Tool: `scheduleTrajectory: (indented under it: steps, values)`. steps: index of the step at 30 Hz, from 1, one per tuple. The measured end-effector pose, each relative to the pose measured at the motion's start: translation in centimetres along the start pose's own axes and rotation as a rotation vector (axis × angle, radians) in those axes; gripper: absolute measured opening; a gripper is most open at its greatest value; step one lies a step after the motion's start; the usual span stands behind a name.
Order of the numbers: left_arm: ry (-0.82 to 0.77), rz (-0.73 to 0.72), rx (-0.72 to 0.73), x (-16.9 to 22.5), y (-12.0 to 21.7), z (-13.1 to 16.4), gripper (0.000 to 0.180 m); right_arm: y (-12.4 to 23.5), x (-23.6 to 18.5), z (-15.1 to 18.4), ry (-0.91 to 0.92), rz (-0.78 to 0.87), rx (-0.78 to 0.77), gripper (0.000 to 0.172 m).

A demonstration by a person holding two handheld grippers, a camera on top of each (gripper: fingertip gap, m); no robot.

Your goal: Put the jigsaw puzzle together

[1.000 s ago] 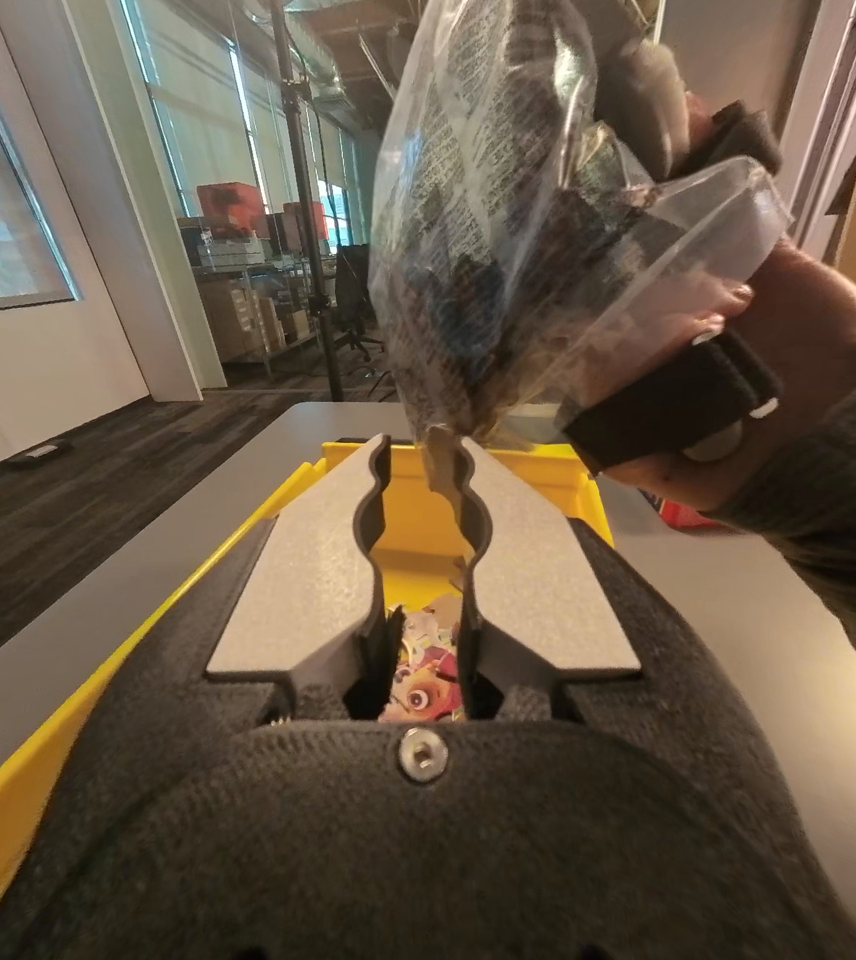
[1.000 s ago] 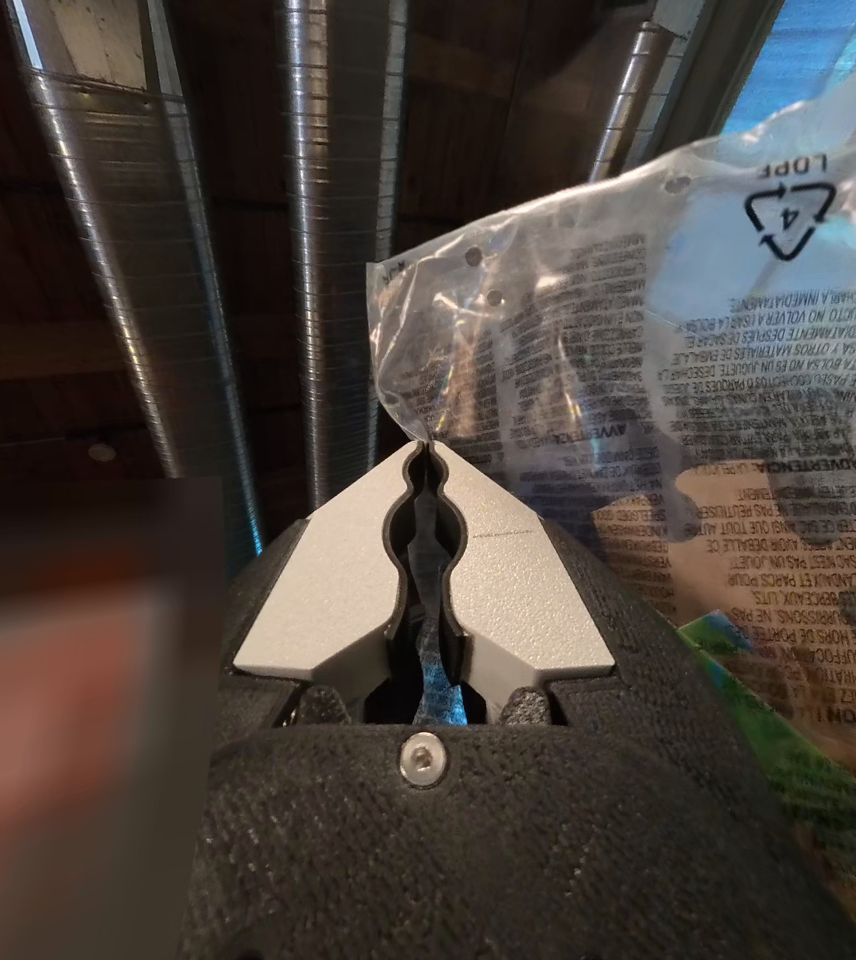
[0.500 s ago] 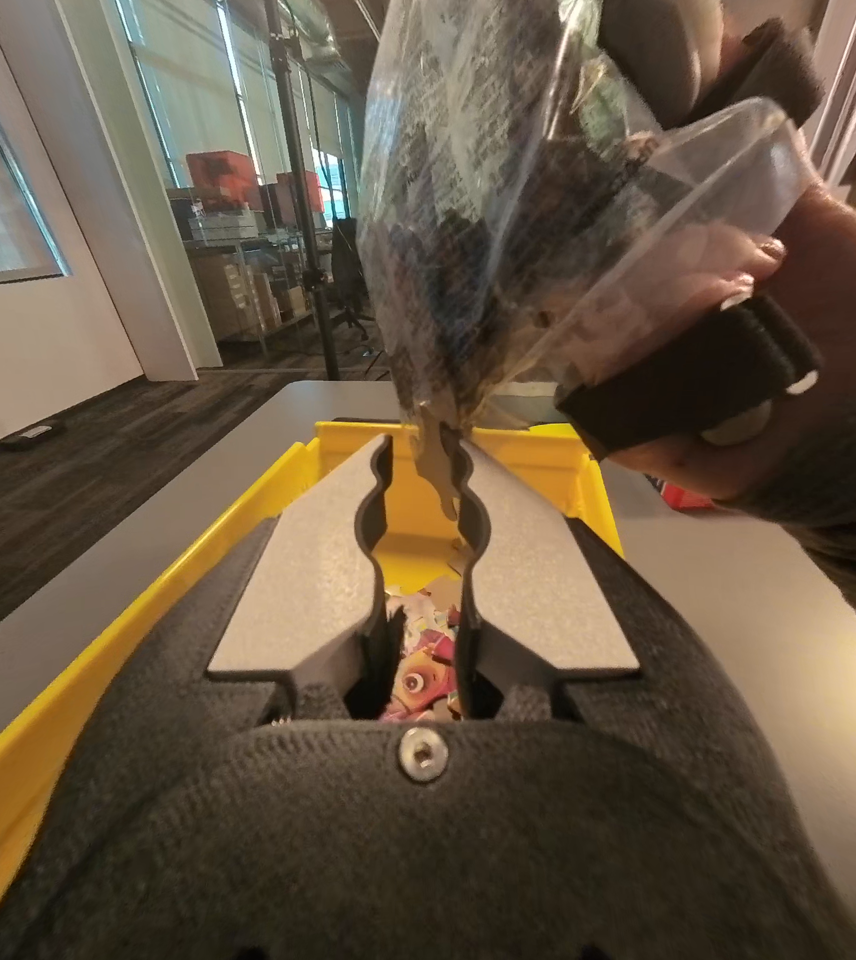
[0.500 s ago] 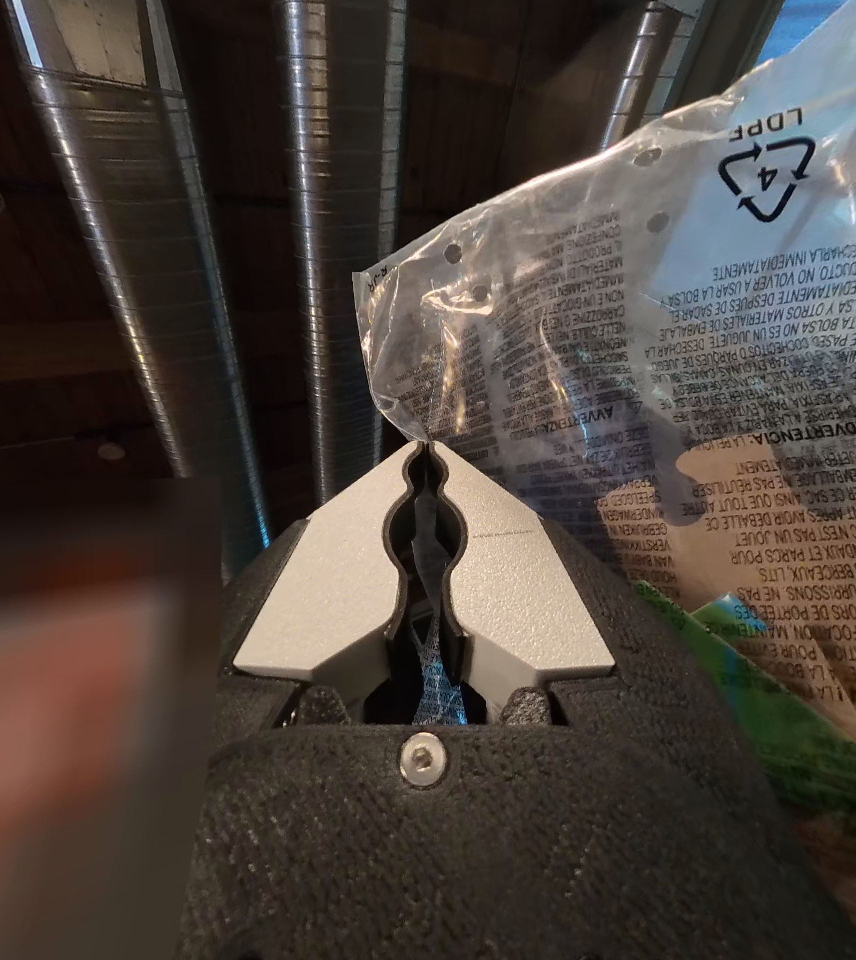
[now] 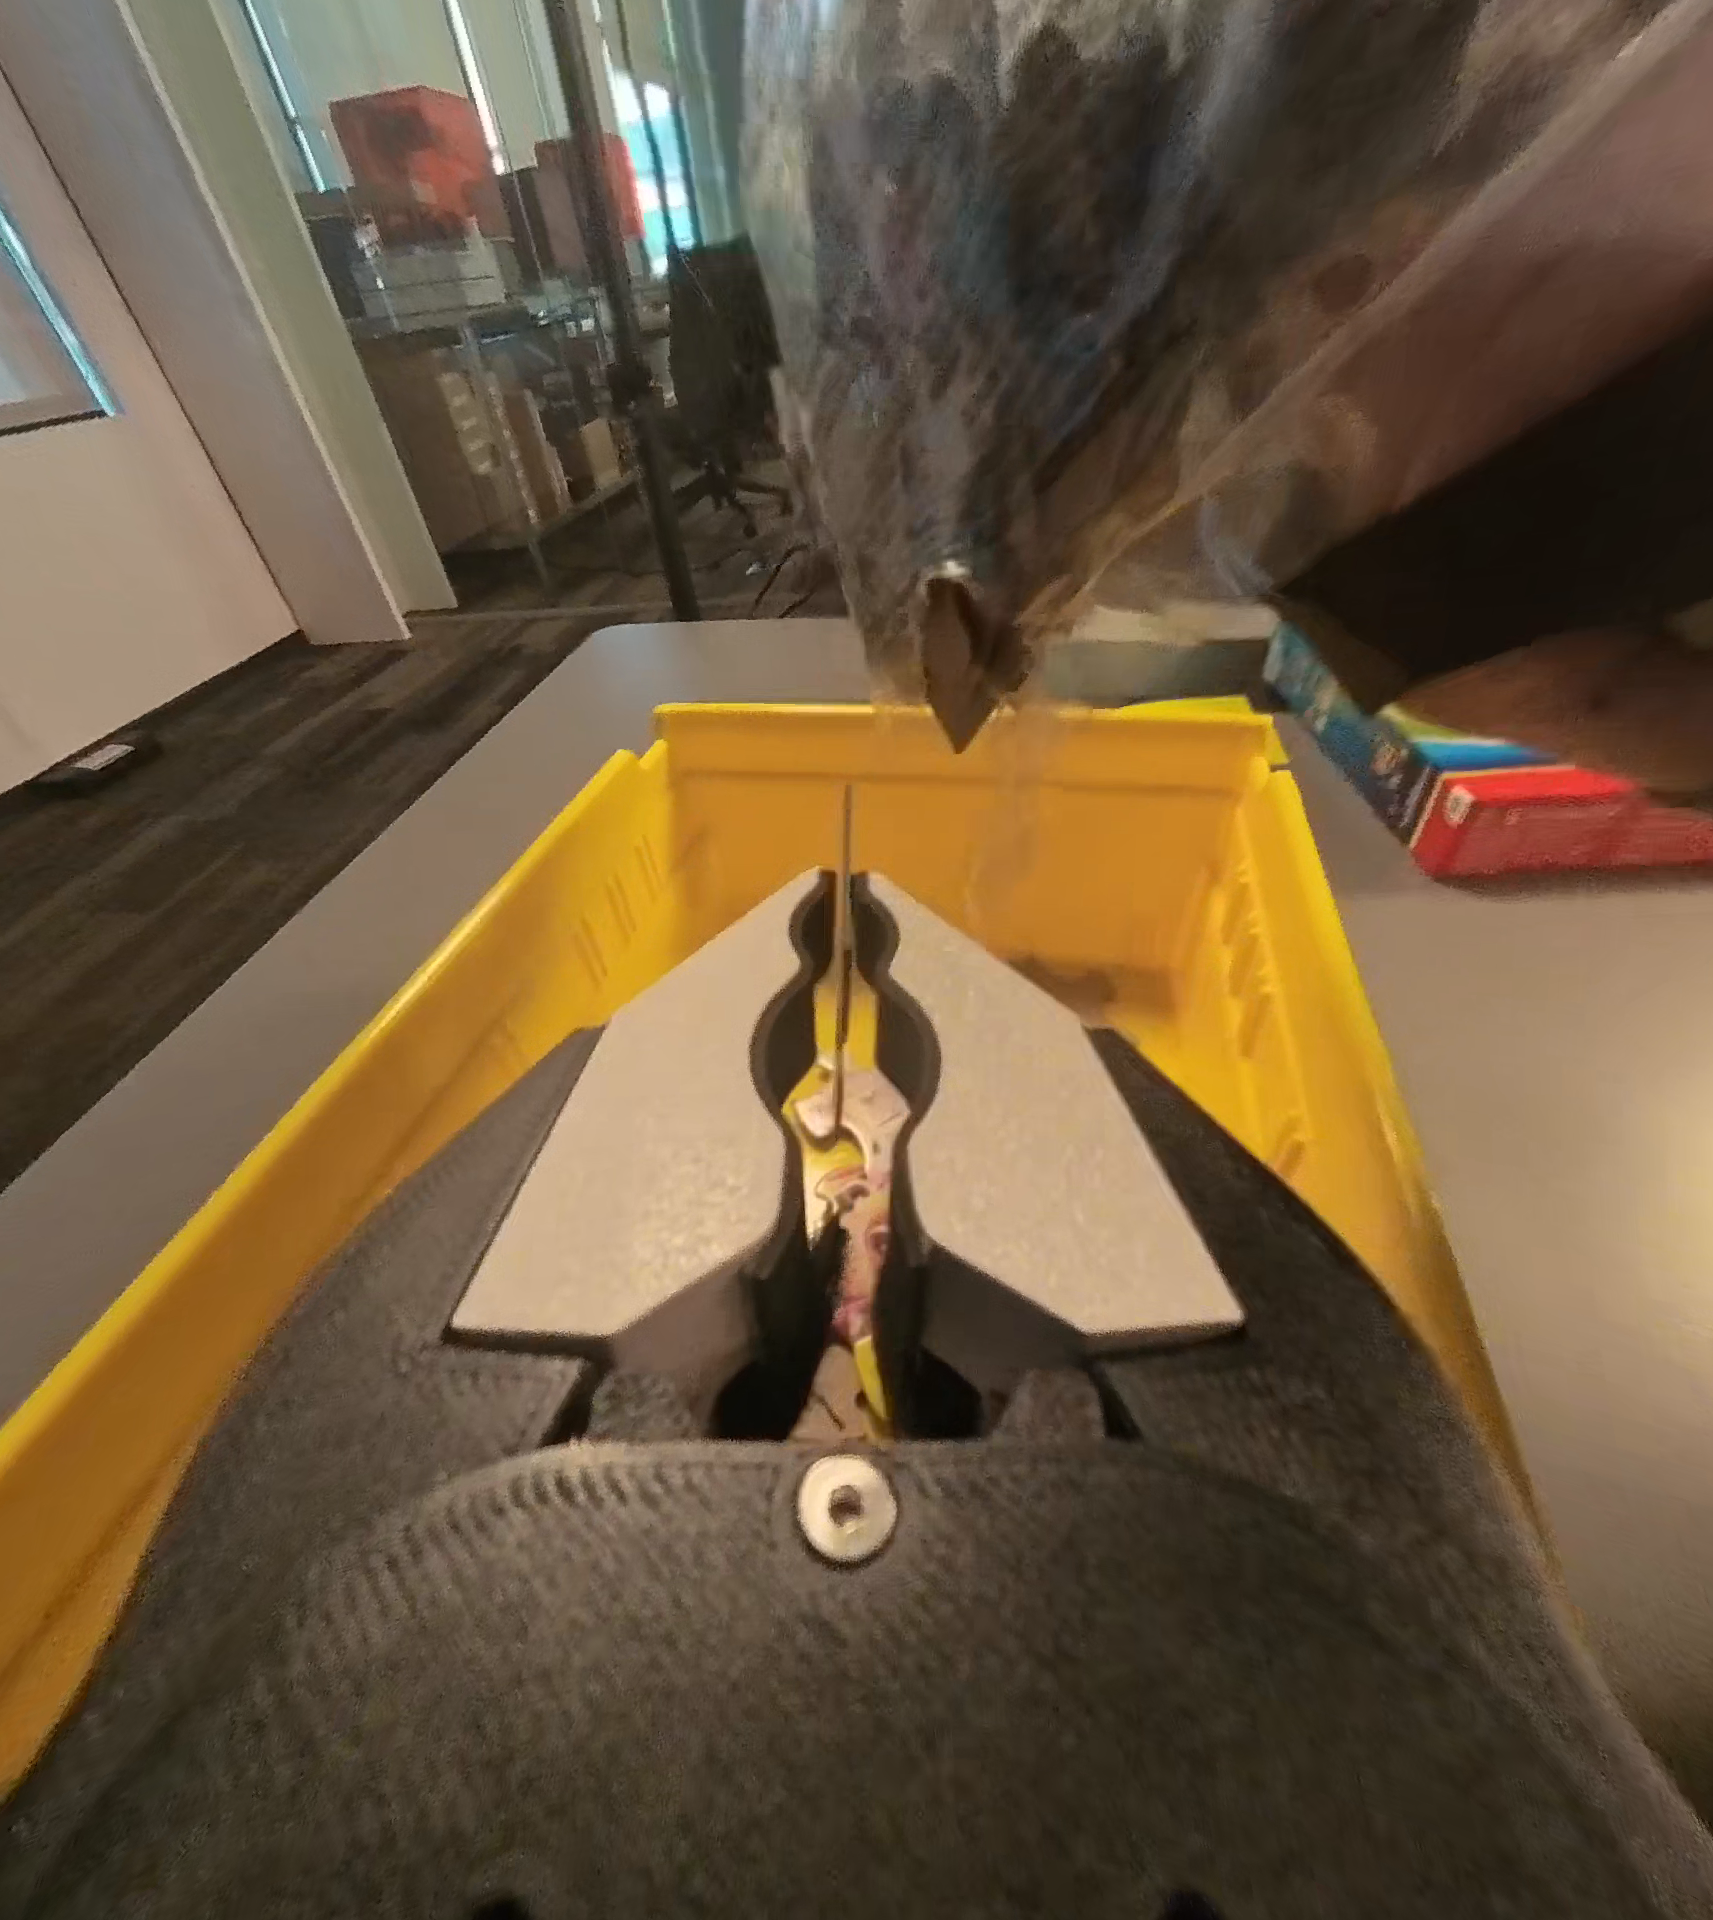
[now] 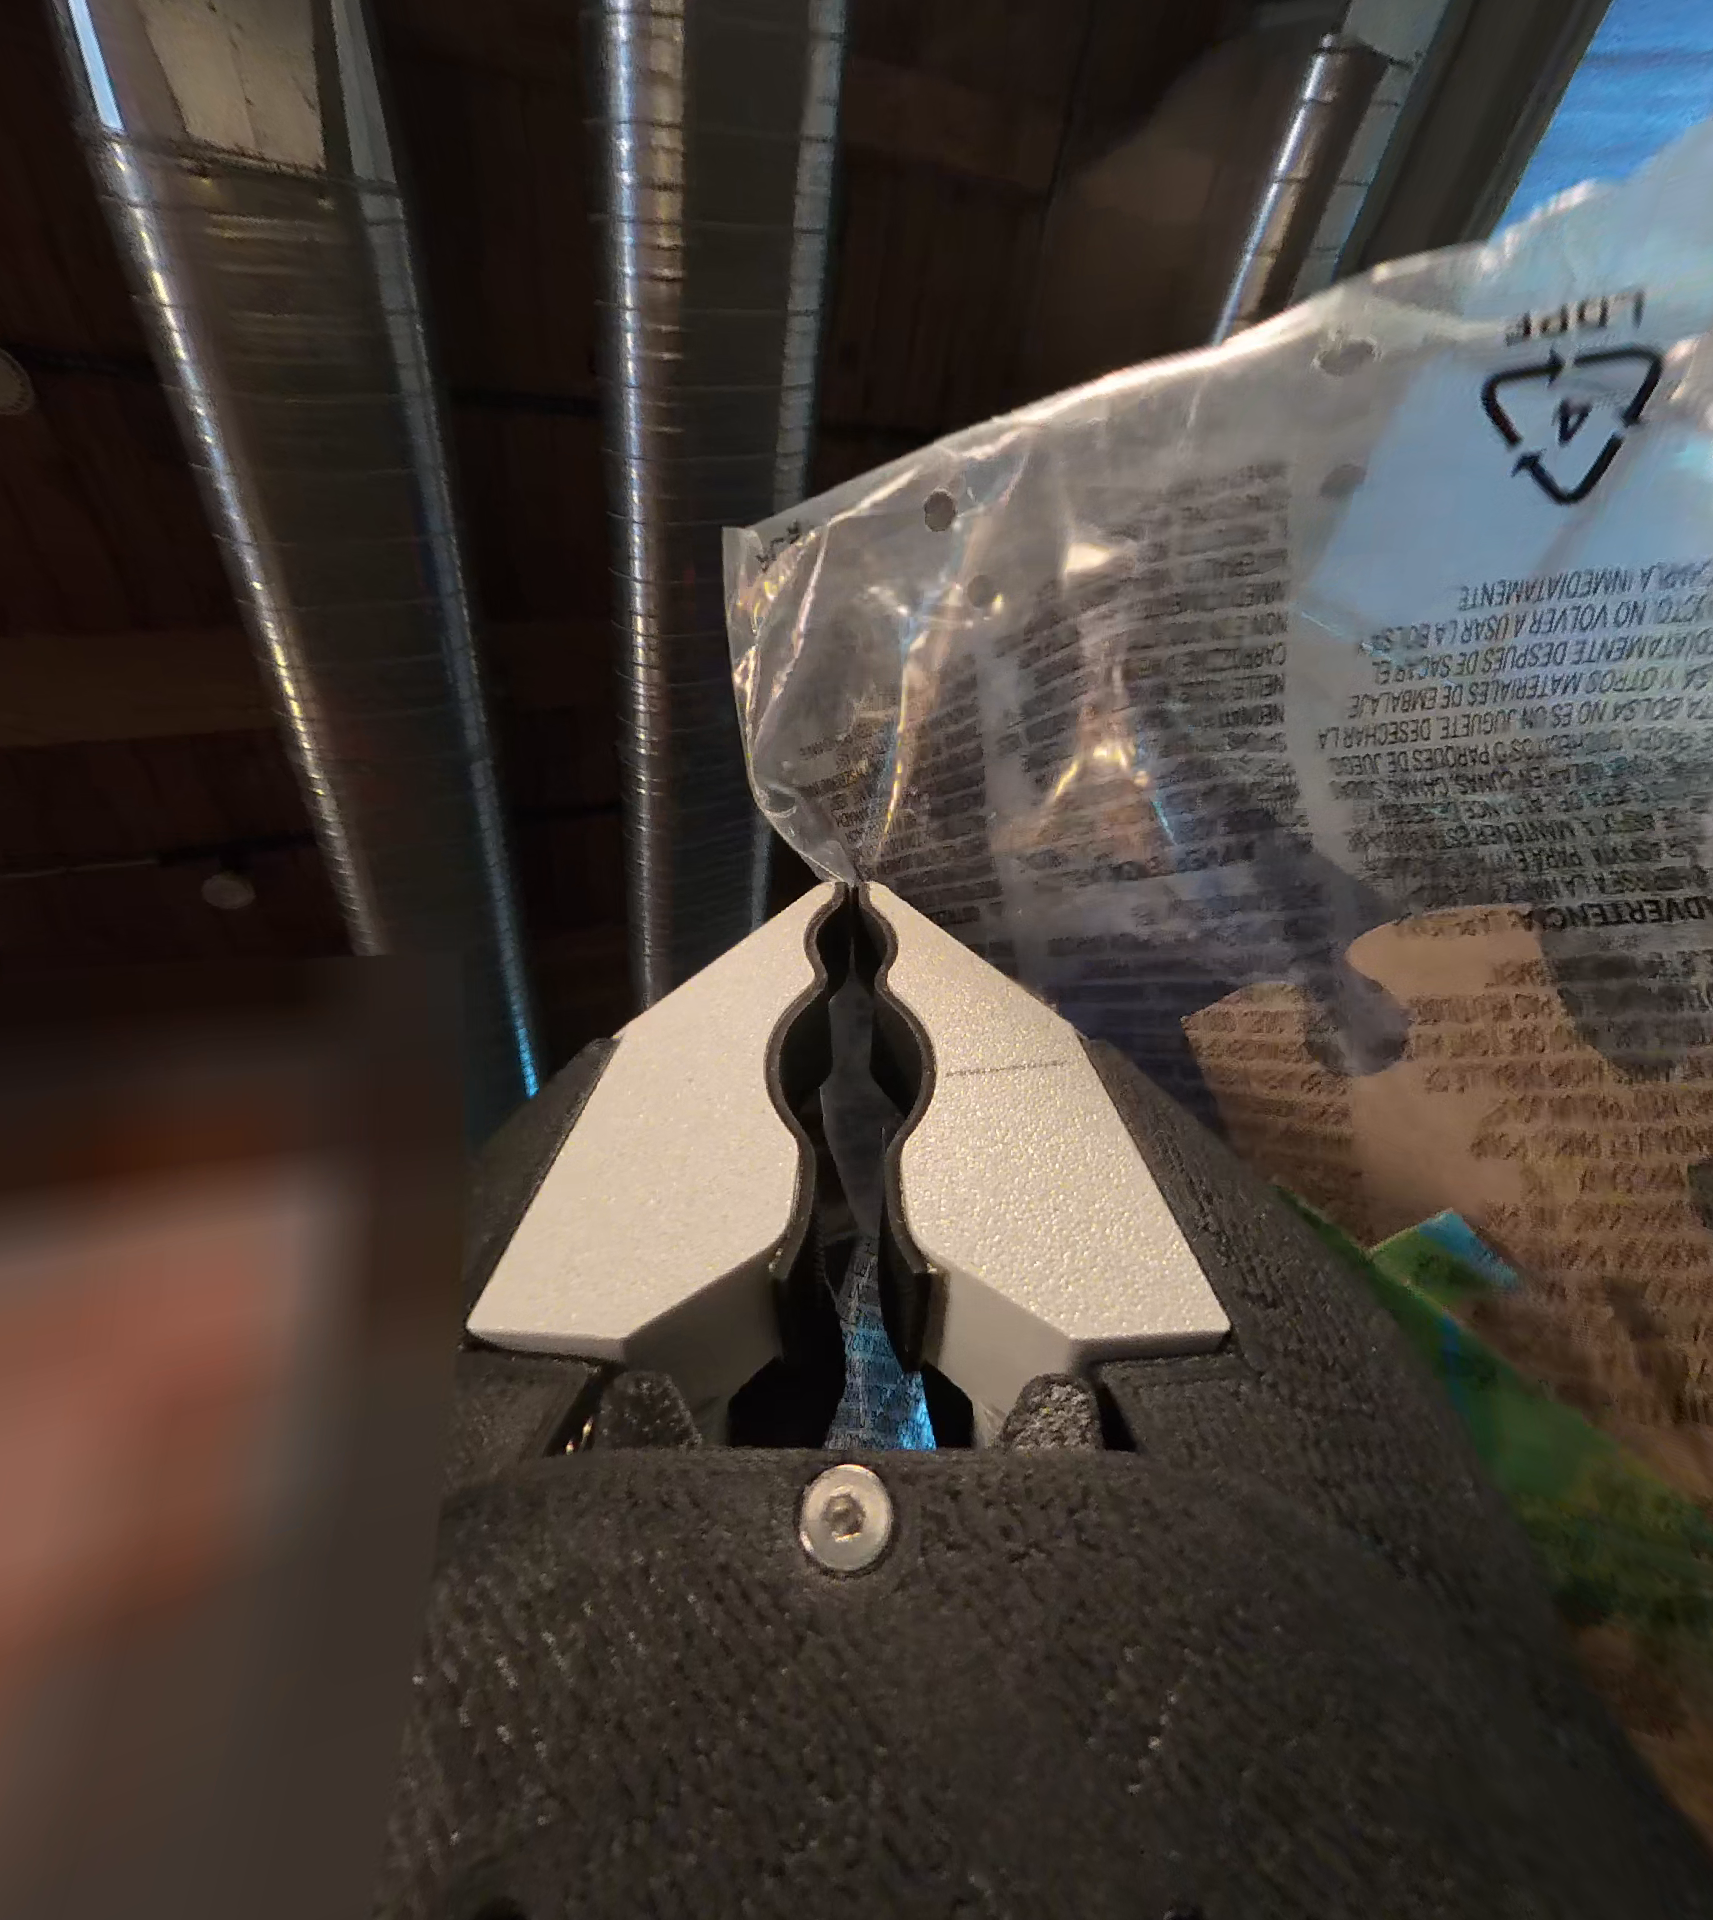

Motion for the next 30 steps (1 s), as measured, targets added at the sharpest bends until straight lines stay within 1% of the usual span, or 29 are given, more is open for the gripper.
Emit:
scheduleTrajectory:
  steps: [2,3,5,7,8,10,11,12,13,15,16,18,20,21,22,24,25,26,28,30]
  values:
    - [0.001,0.044,0.060,0.1,0.5,-0.3,0.022,0.2,0.1,-0.2,-0.006,0.001,0.011,0.000]
    - [-0.016,0.050,0.081,0.2,0.7,-0.4,0.027,0.3,0.1,-0.2,-0.010,-0.003,0.015,0.000]
    - [-0.066,0.044,0.100,0.5,0.9,-0.4,0.031,0.3,0.1,-0.2,-0.026,-0.027,0.017,0.000]
    - [-0.088,0.025,0.087,0.5,1.0,-0.2,0.033,0.2,0.1,-0.2,-0.032,-0.034,0.007,0.000]
    - [-0.086,0.046,0.090,0.7,1.1,-0.2,0.039,0.2,0.2,-0.2,-0.032,-0.031,-0.005,0.000]
    - [-0.078,0.114,0.159,1.1,1.5,-0.4,0.054,0.0,0.3,0.0,-0.044,-0.021,-0.046,0.000]
    - [-0.089,0.127,0.189,1.3,1.7,-0.6,0.066,-0.2,0.4,0.2,-0.053,-0.016,-0.073,0.000]
    - [-0.117,0.117,0.211,1.5,1.9,-0.9,0.080,-0.4,0.5,0.3,-0.062,-0.012,-0.111,0.000]
    - [-0.159,0.081,0.217,1.7,2.0,-1.1,0.088,-0.6,0.6,0.6,-0.070,-0.008,-0.157,0.000]
    - [-0.261,-0.010,0.199,2.2,1.8,-1.4,0.097,-1.2,0.6,1.2,-0.073,-0.003,-0.267,0.000]
    - [-0.303,-0.057,0.188,2.4,1.7,-1.6,0.096,-1.5,0.5,1.5,-0.066,0.001,-0.331,0.000]
    - [-0.352,-0.153,0.183,2.5,1.5,-1.8,0.085,-2.0,0.2,2.1,-0.035,0.011,-0.443,0.000]
    - [-0.387,-0.246,0.227,2.5,1.7,-2.0,0.059,-2.3,-0.3,2.4,0.014,0.019,-0.521,0.000]
    - [-0.414,-0.279,0.251,2.4,1.9,-2.0,0.041,-2.4,-0.6,2.4,0.045,0.025,-0.547,0.000]
    - [-0.440,-0.304,0.273,2.4,2.2,-2.0,0.033,-2.4,-0.9,2.4,0.082,0.033,-0.561,0.000]
    - [-0.484,-0.415,0.276,2.0,2.5,-2.0,0.026,-2.2,-1.3,1.9,0.161,0.103,-0.551,0.000]
    - [-0.515,-0.476,0.255,1.7,2.5,-2.0,0.024,-2.0,-1.3,1.5,0.211,0.179,-0.533,0.000]
    - [-0.544,-0.538,0.223,1.3,2.5,-2.0,0.023,-1.8,-1.4,1.2,0.274,0.266,-0.522,0.014]
    - [-0.617,-0.667,0.179,0.4,2.4,-2.0,0.022,-1.4,-1.4,0.7,0.380,0.439,-0.576,0.050]
    - [-0.709,-0.787,0.142,-0.1,2.4,-2.1,0.023,-1.2,-1.4,0.7,0.417,0.560,-0.665,0.074]
Point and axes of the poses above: each gripper's, where its closed fingertips meet, y back along the fingers, z out of its underside, x = y × z across the jaws, the point moved 10 cm from there along y, back along the fingers, and after that the axes turned 8 degrees about -x, right-handed, at the moved point
